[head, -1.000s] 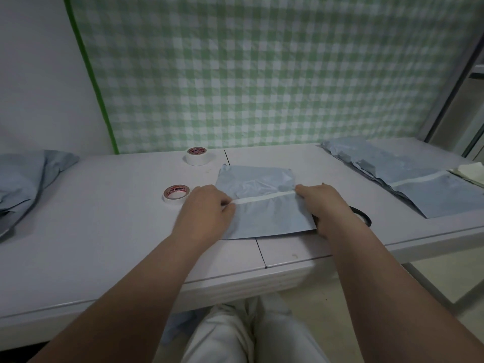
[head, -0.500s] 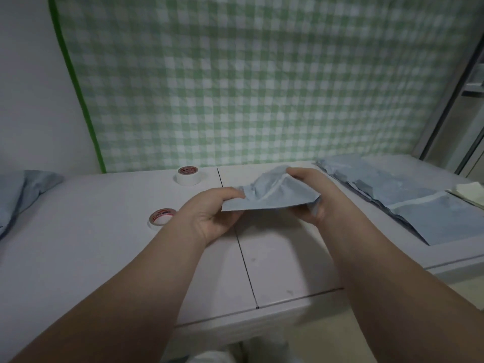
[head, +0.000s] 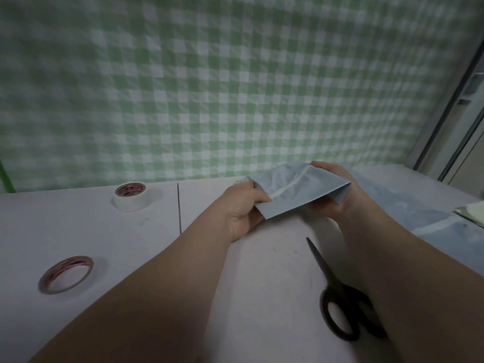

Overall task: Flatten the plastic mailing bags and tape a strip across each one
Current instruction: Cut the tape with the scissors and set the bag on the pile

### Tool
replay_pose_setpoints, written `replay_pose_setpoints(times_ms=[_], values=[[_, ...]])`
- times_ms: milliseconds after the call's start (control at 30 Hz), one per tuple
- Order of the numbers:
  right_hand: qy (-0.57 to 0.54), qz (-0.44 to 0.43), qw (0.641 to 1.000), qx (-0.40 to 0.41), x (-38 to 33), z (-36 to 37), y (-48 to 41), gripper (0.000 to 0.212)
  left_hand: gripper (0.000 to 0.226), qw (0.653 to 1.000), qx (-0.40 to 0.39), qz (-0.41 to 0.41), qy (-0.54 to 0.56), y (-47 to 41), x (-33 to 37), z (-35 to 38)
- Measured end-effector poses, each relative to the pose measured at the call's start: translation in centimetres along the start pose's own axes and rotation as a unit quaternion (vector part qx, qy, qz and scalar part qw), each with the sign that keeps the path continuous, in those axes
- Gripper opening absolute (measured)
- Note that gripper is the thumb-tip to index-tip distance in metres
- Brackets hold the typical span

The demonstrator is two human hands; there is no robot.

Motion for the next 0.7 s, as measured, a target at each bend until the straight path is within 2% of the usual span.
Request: replay_pose_setpoints(times_ms=[100,133,200,233,267,333,400,433,467,567,633,667,700], values=[[-0.023,-0.014,1.0,0.005,-0.7,-1.1,-1.7,0.018,0.051,0.999,0.013,0.011,-0.047,-2.2,0.0,0.4],[0.016,-0.036,0.999,0.007,-1.2,-1.2,-2.1,0.016,0.052,0.998,0.018,0.014,-0.06,-2.7,0.1,0.5],[0.191,-0.078,0.978,0.033,-2.3,-1.7,-2.8,0.012,0.052,0.995,0.022,0.014,-0.093,-3.5,0.0,0.6],[0.337,-0.109,0.934,0.043,-2.8,-1.7,-3.1,0.013,0.051,0.994,0.019,0.009,-0.107,-3.7,0.0,0.7],[0.431,-0.119,0.892,0.066,-3.3,-1.7,-3.4,0.013,0.05,0.993,0.012,0.003,-0.12,-3.9,0.0,0.8],[0.525,-0.149,0.83,0.119,-4.6,-2.1,-3.8,0.011,0.046,0.99,-0.002,-0.005,-0.138,-3.8,0.0,1.1],[0.651,-0.165,0.724,0.159,-5.5,-1.7,-3.4,0.018,0.039,0.986,0.003,-0.001,-0.167,-3.5,0.0,1.3],[0.684,-0.17,0.688,0.172,-5.6,-1.7,-2.9,0.022,0.036,0.98,0.019,0.001,-0.197,-3.3,0.0,1.3],[0.7,-0.17,0.671,0.176,-5.6,-1.7,-2.6,0.023,0.033,0.97,0.043,0.001,-0.238,-3.2,0.0,1.2],[0.776,-0.139,0.592,0.17,-4.7,-1.9,-1.4,0.004,0.015,0.908,0.113,0.003,-0.404,-2.2,0.6,1.2],[0.814,-0.159,0.532,0.168,-3.8,-1.7,-1.0,0.017,0.004,0.834,0.14,0.002,-0.534,-1.2,1.2,1.5],[0.828,-0.178,0.505,0.164,-3.4,-1.5,-1.0,0.023,0.01,0.79,0.151,0.017,-0.594,-0.9,1.4,1.6],[0.828,-0.204,0.497,0.159,-3.2,-1.0,-0.8,0.027,0.022,0.754,0.16,0.035,-0.636,-0.7,1.5,1.8]])
Point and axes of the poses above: each hand's wrist, its own y-axis away from the middle knuckle, its own z-axis out of the palm, x = y × z, the point moved 5 cm from there along -y, towards the middle knuckle, and after that the axes turned 14 degrees about -y, right-handed, at the moved point
